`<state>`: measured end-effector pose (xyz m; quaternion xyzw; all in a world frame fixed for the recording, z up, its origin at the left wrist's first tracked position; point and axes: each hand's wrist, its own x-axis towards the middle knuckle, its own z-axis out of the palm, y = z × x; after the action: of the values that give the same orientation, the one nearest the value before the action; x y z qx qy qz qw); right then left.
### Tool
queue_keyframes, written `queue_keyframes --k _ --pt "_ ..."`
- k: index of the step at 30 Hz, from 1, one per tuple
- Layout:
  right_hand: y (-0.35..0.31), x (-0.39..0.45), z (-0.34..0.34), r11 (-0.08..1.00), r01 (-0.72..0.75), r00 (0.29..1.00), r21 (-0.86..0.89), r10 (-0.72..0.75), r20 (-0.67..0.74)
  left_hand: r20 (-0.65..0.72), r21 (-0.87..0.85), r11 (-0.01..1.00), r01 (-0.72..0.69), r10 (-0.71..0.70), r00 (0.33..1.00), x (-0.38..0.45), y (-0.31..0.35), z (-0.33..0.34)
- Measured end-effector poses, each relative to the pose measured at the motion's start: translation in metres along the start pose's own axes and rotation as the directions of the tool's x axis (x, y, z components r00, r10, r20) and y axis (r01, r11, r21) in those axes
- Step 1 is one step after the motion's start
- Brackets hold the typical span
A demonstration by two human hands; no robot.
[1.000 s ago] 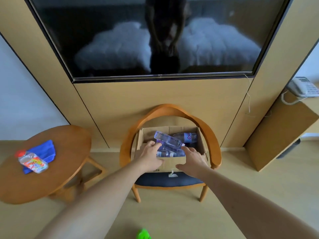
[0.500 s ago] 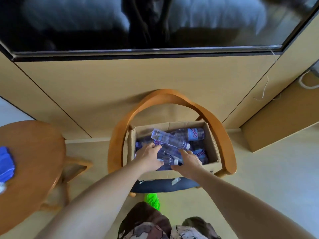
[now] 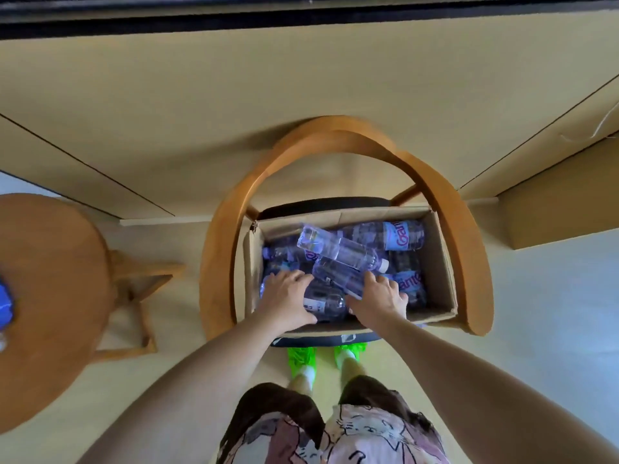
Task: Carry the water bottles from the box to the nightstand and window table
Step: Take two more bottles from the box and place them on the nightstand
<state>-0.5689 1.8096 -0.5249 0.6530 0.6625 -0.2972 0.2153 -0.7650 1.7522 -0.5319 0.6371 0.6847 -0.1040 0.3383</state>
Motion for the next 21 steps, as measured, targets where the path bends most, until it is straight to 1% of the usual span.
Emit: queue_keyframes --k 3,5,9,12,15,18,21 --pt "-0.004 0.023 0.001 0.996 -0.033 0.998 0.083 0.028 0.064 0.058 0.047 0.999 0.025 -0.028 0.998 0.011 0.002 0.01" --pt "-0.007 0.032 0.003 0.992 -0.052 0.997 0.117 0.044 0.068 0.096 0.077 0.997 0.031 -0.038 0.995 0.018 0.005 0.018" --pt "-0.006 0.041 0.01 0.997 -0.017 0.999 0.078 0.013 0.046 0.117 0.146 0.989 0.011 -0.028 0.993 0.029 0.008 0.024" --pt "0.002 0.044 0.008 0.997 0.06 0.997 0.05 -0.062 0.046 0.113 0.183 0.983 0.003 -0.024 0.993 0.034 0.01 0.02" --pt "0.007 0.045 0.001 0.99 0.108 0.991 0.086 -0.114 0.07 0.135 0.173 0.985 0.011 -0.035 0.99 0.037 0.012 0.013" --pt "0.005 0.044 0.0 0.988 0.135 0.986 0.072 -0.141 0.085 0.181 0.151 0.989 0.0 -0.028 0.983 0.034 0.015 0.007" --pt "0.002 0.044 -0.006 0.99 0.108 0.981 0.086 -0.12 0.153 0.206 0.152 0.988 0.003 -0.035 0.978 0.027 0.019 0.004"
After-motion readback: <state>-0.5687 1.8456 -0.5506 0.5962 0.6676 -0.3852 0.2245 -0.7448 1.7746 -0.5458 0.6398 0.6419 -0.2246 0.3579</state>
